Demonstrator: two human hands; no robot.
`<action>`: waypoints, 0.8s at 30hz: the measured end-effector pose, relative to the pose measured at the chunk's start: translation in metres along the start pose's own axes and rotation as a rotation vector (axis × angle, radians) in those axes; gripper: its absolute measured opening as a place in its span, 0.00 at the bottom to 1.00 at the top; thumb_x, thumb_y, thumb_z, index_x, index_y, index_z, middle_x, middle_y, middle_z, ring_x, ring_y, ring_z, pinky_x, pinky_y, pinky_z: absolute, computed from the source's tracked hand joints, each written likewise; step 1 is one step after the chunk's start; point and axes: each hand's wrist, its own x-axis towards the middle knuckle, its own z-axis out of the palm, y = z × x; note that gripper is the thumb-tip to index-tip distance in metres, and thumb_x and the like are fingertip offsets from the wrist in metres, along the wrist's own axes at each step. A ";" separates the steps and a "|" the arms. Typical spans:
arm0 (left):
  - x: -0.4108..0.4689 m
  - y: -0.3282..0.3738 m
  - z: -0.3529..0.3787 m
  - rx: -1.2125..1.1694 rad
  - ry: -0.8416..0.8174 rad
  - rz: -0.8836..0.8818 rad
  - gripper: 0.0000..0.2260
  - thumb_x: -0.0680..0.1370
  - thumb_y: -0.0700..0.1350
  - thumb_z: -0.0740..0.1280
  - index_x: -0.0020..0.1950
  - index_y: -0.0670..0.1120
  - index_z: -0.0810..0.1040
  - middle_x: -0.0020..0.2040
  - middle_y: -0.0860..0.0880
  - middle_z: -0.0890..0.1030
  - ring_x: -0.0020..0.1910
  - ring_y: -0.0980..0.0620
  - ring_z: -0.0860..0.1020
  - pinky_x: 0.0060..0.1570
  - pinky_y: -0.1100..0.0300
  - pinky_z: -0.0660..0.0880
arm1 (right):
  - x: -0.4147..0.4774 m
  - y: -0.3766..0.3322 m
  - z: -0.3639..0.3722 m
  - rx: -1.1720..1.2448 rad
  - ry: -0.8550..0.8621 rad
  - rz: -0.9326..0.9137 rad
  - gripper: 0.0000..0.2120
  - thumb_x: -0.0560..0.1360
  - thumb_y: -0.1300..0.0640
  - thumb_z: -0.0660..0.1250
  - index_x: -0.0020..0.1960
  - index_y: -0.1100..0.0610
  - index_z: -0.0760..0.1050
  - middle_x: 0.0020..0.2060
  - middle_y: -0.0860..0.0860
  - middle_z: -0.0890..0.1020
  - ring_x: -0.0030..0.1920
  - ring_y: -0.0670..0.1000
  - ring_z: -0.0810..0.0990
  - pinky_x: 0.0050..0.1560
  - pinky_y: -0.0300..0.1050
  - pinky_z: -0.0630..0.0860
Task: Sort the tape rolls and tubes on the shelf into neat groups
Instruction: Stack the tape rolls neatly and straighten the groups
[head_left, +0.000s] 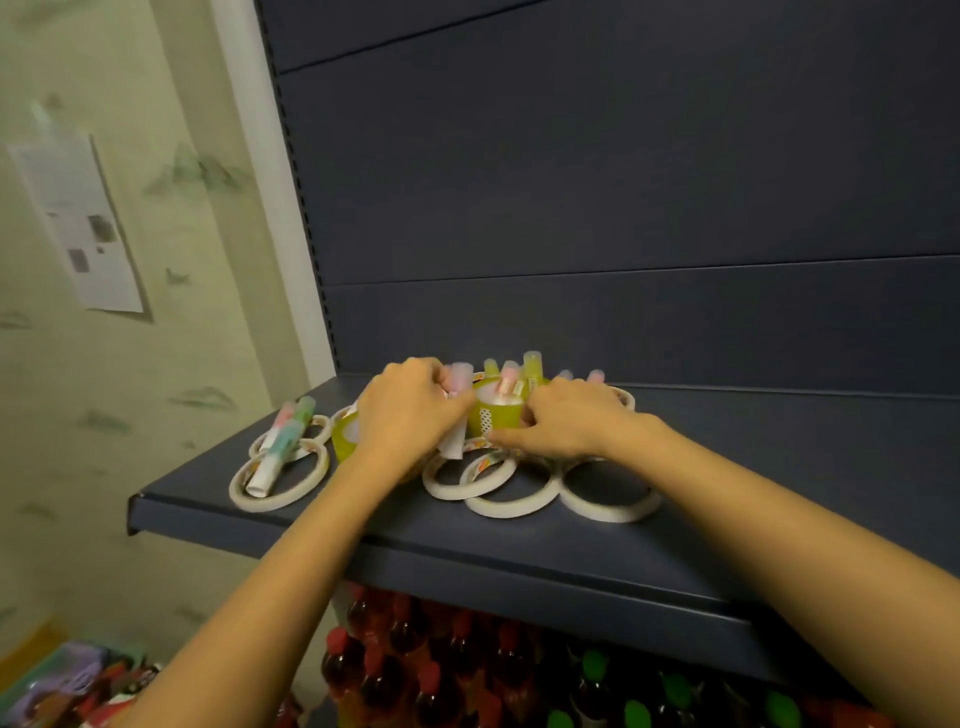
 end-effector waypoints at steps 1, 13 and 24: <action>0.002 -0.002 -0.005 -0.055 -0.004 0.000 0.11 0.72 0.55 0.66 0.38 0.49 0.75 0.35 0.51 0.78 0.40 0.47 0.78 0.39 0.55 0.74 | 0.002 -0.005 0.003 -0.047 -0.016 0.032 0.36 0.70 0.29 0.56 0.62 0.57 0.72 0.64 0.62 0.70 0.67 0.67 0.66 0.67 0.68 0.55; 0.012 0.020 -0.030 -0.380 0.091 0.096 0.06 0.70 0.53 0.72 0.39 0.52 0.80 0.32 0.55 0.79 0.37 0.52 0.80 0.44 0.48 0.79 | -0.019 0.007 -0.017 -0.061 0.143 0.080 0.24 0.72 0.34 0.61 0.37 0.56 0.69 0.35 0.49 0.74 0.46 0.57 0.78 0.41 0.47 0.66; -0.011 0.186 0.021 -0.639 -0.149 0.268 0.05 0.68 0.48 0.72 0.41 0.49 0.79 0.34 0.53 0.82 0.40 0.49 0.81 0.48 0.48 0.78 | -0.160 0.156 -0.053 -0.048 0.249 0.480 0.22 0.73 0.41 0.62 0.41 0.60 0.82 0.25 0.49 0.70 0.28 0.49 0.69 0.29 0.40 0.62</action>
